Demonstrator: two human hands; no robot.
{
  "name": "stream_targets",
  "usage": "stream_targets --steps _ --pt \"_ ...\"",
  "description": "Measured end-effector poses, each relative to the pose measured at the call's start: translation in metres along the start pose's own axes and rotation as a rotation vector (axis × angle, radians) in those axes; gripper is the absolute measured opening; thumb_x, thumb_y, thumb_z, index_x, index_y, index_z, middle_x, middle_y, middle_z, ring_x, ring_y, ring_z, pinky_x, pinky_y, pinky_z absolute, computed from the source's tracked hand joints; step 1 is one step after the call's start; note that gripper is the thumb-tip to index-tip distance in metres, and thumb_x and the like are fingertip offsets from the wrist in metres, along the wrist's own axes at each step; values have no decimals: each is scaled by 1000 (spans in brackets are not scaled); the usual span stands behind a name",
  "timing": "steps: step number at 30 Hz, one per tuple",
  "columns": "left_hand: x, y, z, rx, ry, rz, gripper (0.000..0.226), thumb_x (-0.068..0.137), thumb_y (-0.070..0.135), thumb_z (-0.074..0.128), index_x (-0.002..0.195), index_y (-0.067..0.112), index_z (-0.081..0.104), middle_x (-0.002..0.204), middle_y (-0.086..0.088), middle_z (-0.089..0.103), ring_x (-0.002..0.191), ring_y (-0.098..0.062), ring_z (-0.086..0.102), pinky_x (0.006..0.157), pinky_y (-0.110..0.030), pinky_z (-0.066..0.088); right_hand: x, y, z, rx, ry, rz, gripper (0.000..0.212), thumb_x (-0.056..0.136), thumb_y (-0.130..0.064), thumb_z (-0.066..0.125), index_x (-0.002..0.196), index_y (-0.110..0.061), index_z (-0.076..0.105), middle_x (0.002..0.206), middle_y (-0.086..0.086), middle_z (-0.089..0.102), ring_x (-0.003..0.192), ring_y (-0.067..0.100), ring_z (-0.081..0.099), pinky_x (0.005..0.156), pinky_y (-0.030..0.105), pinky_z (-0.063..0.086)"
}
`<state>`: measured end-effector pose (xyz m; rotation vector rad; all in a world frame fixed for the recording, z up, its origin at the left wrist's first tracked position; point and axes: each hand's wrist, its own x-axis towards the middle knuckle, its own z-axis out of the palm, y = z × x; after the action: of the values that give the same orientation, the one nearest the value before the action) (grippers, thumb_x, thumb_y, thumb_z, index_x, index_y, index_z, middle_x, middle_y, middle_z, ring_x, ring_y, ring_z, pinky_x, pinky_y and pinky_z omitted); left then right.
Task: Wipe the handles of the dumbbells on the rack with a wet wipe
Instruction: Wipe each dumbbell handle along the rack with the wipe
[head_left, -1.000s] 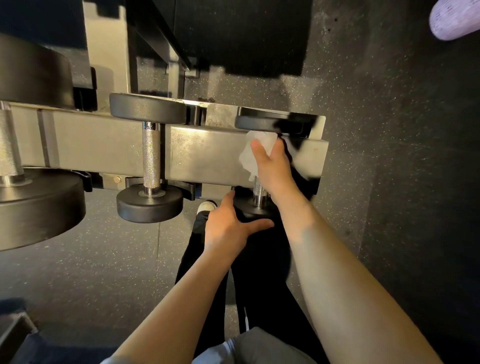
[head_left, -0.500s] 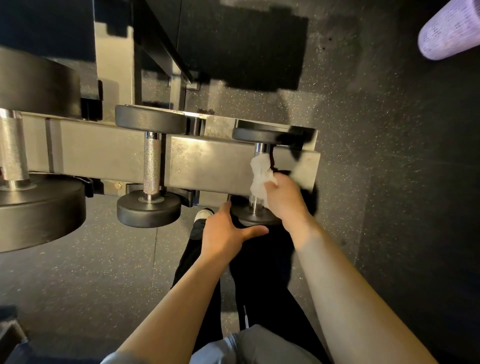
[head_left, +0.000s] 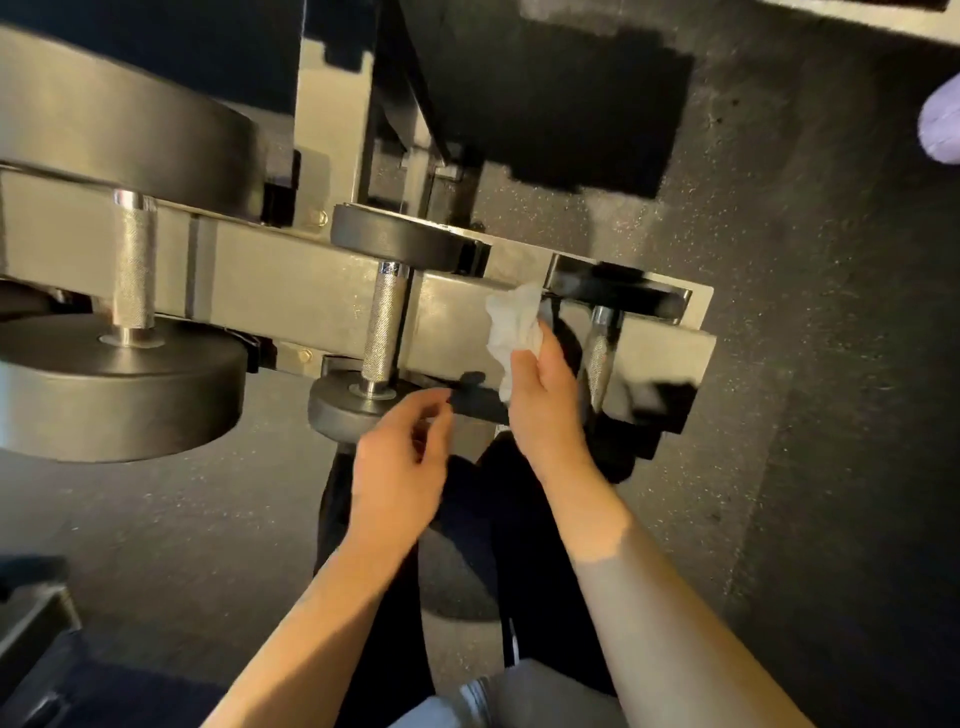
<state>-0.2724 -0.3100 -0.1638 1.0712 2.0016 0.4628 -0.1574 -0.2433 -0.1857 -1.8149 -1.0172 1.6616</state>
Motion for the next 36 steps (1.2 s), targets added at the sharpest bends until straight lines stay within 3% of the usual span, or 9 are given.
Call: stream_targets --steps 4,10,16,20,23,25,27,32,36 --pt "21 -48 -53 -38 258 -196 29 98 15 51 127 11 54 114 -3 58 102 -16 56 83 -23 41 29 -13 56 15 -181 123 43 102 -22 34 144 -23 38 138 6 48 121 18 45 94 26 33" --pt "67 -70 -78 -504 -346 -756 60 96 39 55 146 26 25 134 -3 50 116 -23 53 85 -35 48 28 -8 139 -205 -71 225 54 103 -31 32 151 -14 13 152 10 31 135 29 35 108 33 30" --pt "88 -86 -66 -655 -486 -825 69 93 15 62 149 13 22 125 -12 60 111 -25 59 77 -38 55 47 -24 141 -81 20 227 36 101 -24 44 129 -5 35 104 3 49 85 13 53 60 7 43" --pt "87 -85 -63 -702 -501 -817 75 95 16 59 153 21 12 131 -8 58 111 -24 61 90 -43 51 66 -26 144 -161 117 235 19 100 -33 42 110 -17 41 98 2 48 87 16 47 62 17 39" --pt "88 -87 -62 -731 -485 -827 73 95 12 58 152 19 14 126 -7 61 96 -19 65 79 -37 55 79 -25 142 -39 173 231 19 99 -33 44 84 -23 42 79 -4 49 72 14 48 61 20 38" --pt "89 -85 -62 -749 -486 -836 69 94 10 59 151 17 19 126 -9 61 90 -17 66 68 -33 58 77 -19 138 7 135 226 14 99 -30 46 105 -19 51 90 -2 55 87 21 53 79 33 43" --pt "89 -84 -62 -764 -466 -845 62 94 7 58 147 14 25 124 -12 61 85 -18 67 61 -31 59 61 -10 138 -31 27 211 42 98 -30 46 138 -19 37 111 1 55 98 18 54 86 31 45" --pt "90 -82 -64 -768 -436 -870 77 93 8 59 153 15 12 132 -17 55 93 -23 64 64 -35 55 20 -1 135 -462 -16 221 45 101 -38 33 142 -18 36 123 8 49 111 26 51 91 32 38" --pt "90 -80 -61 -787 -382 -896 69 94 1 55 150 11 15 131 -27 52 91 -32 63 68 -44 55 31 -13 116 -89 156 290 27 101 -31 39 93 -15 60 96 12 60 88 26 58 77 33 44"
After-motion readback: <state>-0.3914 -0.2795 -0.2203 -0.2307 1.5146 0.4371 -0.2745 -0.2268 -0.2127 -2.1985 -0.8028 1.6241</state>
